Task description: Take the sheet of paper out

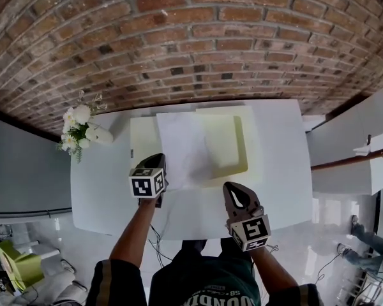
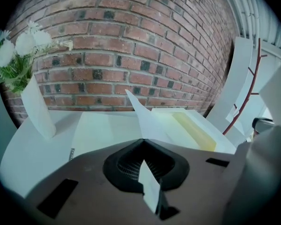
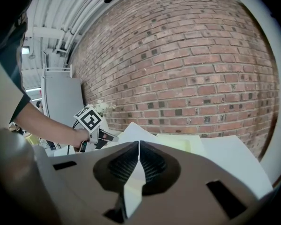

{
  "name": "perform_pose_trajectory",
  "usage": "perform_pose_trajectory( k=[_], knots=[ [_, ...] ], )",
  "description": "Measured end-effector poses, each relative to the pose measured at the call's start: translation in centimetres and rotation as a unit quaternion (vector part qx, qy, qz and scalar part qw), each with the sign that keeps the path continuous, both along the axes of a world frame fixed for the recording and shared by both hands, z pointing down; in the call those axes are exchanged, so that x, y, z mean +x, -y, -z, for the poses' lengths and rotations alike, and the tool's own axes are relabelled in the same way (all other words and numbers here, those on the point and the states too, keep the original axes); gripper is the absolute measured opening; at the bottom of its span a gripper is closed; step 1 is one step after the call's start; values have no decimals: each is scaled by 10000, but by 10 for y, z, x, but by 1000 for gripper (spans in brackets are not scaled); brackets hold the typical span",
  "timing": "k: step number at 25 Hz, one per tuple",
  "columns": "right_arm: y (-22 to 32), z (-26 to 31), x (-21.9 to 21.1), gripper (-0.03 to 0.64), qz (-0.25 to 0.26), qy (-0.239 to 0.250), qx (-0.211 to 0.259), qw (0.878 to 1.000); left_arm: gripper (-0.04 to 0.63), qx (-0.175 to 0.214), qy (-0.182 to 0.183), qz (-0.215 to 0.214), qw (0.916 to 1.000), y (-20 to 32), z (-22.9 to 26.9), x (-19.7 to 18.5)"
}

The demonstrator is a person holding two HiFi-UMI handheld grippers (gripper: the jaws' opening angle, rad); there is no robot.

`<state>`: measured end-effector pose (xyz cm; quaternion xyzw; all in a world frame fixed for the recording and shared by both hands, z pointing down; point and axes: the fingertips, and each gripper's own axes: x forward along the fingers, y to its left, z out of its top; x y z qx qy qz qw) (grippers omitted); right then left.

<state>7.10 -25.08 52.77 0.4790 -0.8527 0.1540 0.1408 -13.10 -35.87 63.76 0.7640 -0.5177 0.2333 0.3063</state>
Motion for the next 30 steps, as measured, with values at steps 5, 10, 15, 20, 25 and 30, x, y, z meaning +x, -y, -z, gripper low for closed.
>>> perform_pose_trajectory(
  k=[5,10,15,20,25,30],
  knots=[
    [-4,9,-10,70,49,8,84,10000,9,341,105,-71,9993,-4,24,-7],
    [-4,22,-20,70,74,35,230,9997,9,657,113,-186,9976,-10,48,-9],
    [-3,38,-24,70,71,52,403,9991,9,961,110,-233,9950,-15,78,-12],
    [1,55,-29,69,85,90,599,9981,9,1277,280,-355,9908,-19,104,-15],
    [0,72,-33,71,107,123,783,9968,9,1563,255,-399,9866,-28,131,-15],
    [1,92,-30,71,71,73,1008,9949,9,1964,66,-434,9795,-34,174,-10]
  ],
)
